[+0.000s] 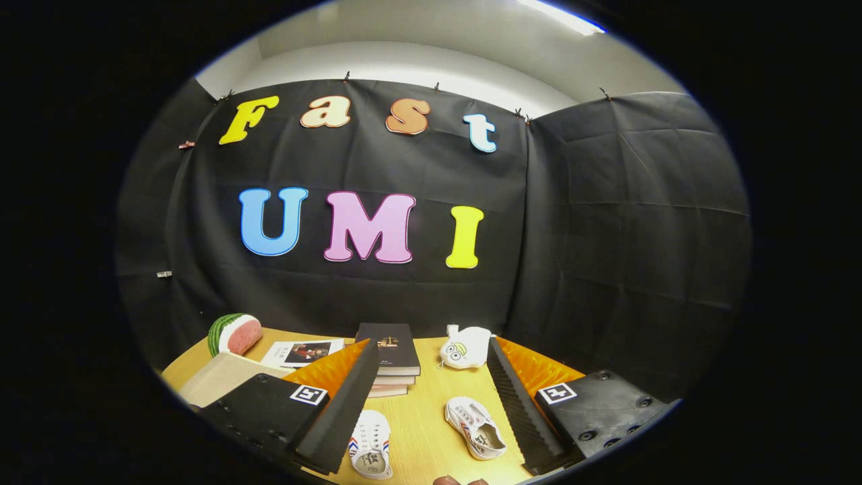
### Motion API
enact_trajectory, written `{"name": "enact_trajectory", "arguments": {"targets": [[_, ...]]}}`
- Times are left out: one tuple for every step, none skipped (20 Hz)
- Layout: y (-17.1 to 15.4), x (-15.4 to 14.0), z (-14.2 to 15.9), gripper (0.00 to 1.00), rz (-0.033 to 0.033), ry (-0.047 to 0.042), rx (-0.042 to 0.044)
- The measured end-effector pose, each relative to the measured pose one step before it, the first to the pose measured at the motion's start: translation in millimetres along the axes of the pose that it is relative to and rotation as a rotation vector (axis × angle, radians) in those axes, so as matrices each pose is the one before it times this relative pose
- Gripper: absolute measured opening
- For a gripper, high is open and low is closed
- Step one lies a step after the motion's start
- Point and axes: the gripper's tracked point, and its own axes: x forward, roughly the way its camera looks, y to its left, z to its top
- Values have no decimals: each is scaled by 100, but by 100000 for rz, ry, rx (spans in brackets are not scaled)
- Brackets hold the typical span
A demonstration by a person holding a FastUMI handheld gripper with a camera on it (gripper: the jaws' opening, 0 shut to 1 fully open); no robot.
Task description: Open the storage box then place both shoes into the box .Put the left shoe in first, then the right shoe, with the right side of both shoes facing outward in a uniform manner.
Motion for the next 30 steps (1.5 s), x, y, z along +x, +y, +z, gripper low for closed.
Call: {"name": "enact_trajectory", "arguments": {"targets": [[-16, -4, -80, 97, -108, 217, 303], [126, -48, -121, 97, 406, 543, 632], [57, -58, -101, 97, 461, 382, 445], [21, -163, -77, 97, 161, 578, 528], [-85, -111, -242, 97, -136, 1319, 1099], [176, -75, -242, 97, 359, 1291, 1773], [191, 28, -210, 97, 843, 1572, 1855], [204, 196, -477, 97, 1289, 2225, 1502], [273, 171, -484, 97, 2091, 2282, 1175], [525, 114, -372, 97, 3143, 2173, 1803], [539, 62, -344, 98, 2896, 1743, 2207], [259, 54, -369, 98, 2501, 2036, 2342], [415, 104, -573, 98, 2521, 2474, 2056], [296, 337, -794, 99, 2554, 3305, 1863], [344, 421, -946, 99, 2570, 3805, 2067], [341, 240, -859, 99, 2693, 4226, 2249], [389, 435, -887, 99, 3178, 4308, 2629], [351, 537, -718, 99, 3181, 4782, 3075], [504, 584, -757, 99, 4079, 4449, 3677], [520, 437, -747, 99, 3793, 5109, 4341], [528, 724, -1020, 99, 4171, 6031, 4657], [583, 301, -1116, 99, 3875, 5607, 3855], [435, 572, -837, 99, 3660, 5682, 3240], [375, 621, -884, 99, 3462, 5608, 3392], [431, 404, -948, 99, 3879, 5733, 3938], [448, 523, -1001, 99, 4115, 5407, 4160], [388, 562, -951, 99, 3348, 5361, 3431], [43, 634, -809, 98, 2807, 4687, 2157], [-95, 622, -912, 98, 2598, 4460, 935], [-380, 649, -690, 98, 1429, 3498, 115]]}}
